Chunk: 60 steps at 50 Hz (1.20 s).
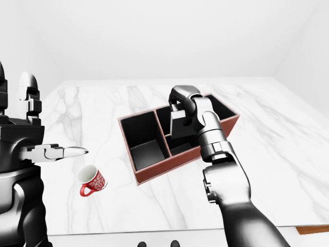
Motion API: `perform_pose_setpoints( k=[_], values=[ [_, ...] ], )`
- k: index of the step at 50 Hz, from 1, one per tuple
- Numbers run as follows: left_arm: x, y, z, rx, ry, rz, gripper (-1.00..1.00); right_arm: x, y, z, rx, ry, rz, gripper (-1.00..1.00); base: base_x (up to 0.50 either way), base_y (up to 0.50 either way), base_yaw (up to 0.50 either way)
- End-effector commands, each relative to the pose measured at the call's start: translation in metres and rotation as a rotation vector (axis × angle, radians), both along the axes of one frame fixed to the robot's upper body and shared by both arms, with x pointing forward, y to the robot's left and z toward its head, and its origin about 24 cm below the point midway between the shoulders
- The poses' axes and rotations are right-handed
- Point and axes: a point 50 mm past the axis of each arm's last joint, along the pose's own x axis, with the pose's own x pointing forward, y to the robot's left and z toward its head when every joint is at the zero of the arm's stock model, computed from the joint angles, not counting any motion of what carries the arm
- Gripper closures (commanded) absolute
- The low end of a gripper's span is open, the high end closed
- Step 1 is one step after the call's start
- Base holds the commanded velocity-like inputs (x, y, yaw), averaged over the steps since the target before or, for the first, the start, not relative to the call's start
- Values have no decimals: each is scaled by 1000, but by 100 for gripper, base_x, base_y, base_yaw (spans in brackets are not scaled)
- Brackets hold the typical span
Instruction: Pick up the book and place it in the back compartment of the caddy.
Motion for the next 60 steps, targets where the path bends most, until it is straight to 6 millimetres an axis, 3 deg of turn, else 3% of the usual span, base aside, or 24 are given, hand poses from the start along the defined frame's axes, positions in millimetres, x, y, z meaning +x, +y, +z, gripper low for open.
perform_pose_setpoints(
  k=[1, 60],
  values=[
    [0, 1, 1, -3, -6, 2, -100, 3, 3, -2, -13, -37, -14, 100, 0, 0, 0],
    [1, 2, 3, -7, -15, 6, -100, 6, 5, -34, -86, -55, -50, 100, 0, 0, 0]
  ],
)
